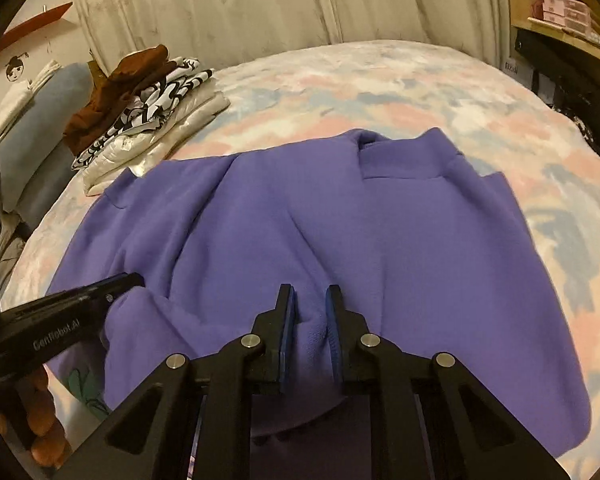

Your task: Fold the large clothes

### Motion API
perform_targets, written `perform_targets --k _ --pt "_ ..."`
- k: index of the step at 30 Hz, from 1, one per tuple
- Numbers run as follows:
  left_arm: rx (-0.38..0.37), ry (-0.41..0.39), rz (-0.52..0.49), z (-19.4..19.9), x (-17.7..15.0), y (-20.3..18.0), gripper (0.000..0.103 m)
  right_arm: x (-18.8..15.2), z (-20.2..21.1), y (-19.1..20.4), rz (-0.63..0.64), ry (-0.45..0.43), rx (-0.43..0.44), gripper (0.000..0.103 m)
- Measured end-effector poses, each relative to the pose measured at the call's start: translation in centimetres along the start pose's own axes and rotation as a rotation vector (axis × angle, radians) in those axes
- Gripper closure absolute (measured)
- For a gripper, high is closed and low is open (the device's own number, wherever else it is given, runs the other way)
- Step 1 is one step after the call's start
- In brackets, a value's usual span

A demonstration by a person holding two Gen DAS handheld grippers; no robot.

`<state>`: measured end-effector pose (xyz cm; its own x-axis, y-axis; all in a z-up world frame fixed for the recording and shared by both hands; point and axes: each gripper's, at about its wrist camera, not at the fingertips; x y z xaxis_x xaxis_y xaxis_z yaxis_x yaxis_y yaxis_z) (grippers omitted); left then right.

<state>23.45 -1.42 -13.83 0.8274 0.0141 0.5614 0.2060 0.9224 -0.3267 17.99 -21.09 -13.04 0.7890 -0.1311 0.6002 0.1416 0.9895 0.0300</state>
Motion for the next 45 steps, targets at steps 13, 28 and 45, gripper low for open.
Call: perform_targets --k 13,28,45 --pt "-0.024 -0.019 0.023 0.8 0.0 0.3 0.091 -0.8 1.3 -0.7 -0.053 0.004 0.009 0.088" --pt "-0.015 -0.057 0.043 7.9 -2.2 -0.7 0.091 -1.8 10.1 0.8 -0.075 -0.070 0.072 0.086" --pt "-0.032 -0.101 0.103 14.9 -6.4 -0.1 0.091 -7.7 16.9 4.7 0.017 -0.072 0.100 0.086"
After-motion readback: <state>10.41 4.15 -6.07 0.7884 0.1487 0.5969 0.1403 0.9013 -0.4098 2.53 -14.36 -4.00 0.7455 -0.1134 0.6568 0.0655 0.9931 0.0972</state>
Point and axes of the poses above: each gripper's, at about its wrist camera, not at the fingertips, and z roughly against the way its jaws point, y to its left, x to its top, and after that the axes turned 11 degrees about -x, right-handed
